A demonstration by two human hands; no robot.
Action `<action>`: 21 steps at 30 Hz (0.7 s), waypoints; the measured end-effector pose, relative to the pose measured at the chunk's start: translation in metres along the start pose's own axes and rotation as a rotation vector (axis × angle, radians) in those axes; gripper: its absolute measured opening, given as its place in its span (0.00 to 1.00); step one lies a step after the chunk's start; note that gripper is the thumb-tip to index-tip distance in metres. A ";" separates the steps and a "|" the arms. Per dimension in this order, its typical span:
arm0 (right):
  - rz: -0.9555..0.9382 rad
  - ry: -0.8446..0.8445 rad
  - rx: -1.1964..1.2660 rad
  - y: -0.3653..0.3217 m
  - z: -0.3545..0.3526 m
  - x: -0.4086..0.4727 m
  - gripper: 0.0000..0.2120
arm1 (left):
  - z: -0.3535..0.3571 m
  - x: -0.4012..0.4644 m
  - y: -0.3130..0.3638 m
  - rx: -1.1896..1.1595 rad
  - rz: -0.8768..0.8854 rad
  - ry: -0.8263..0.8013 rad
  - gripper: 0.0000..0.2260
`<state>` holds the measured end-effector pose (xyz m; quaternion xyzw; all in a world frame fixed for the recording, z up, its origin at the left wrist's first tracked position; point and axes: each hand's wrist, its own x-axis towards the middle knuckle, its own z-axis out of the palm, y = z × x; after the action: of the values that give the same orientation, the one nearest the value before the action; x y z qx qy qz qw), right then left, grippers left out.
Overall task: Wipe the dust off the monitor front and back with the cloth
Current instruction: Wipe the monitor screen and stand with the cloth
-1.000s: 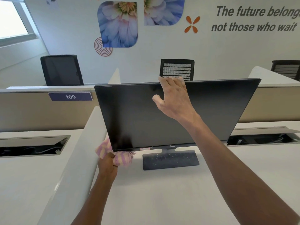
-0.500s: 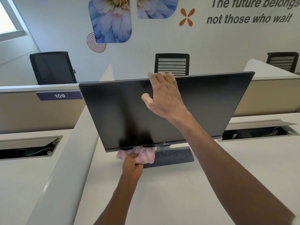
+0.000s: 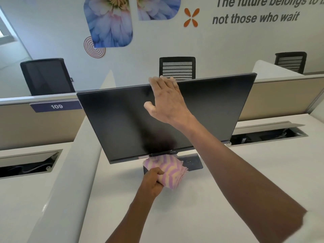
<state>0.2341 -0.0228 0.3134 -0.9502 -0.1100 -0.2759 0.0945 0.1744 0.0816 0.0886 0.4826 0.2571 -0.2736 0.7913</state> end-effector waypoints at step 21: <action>0.367 -0.213 0.408 0.027 0.000 -0.143 0.37 | 0.010 -0.095 0.016 0.133 0.128 -0.203 0.26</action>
<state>0.1234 -0.0706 0.2320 -0.9392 0.0012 -0.1251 0.3199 0.1187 0.0959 0.1661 0.5194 0.1255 -0.2863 0.7953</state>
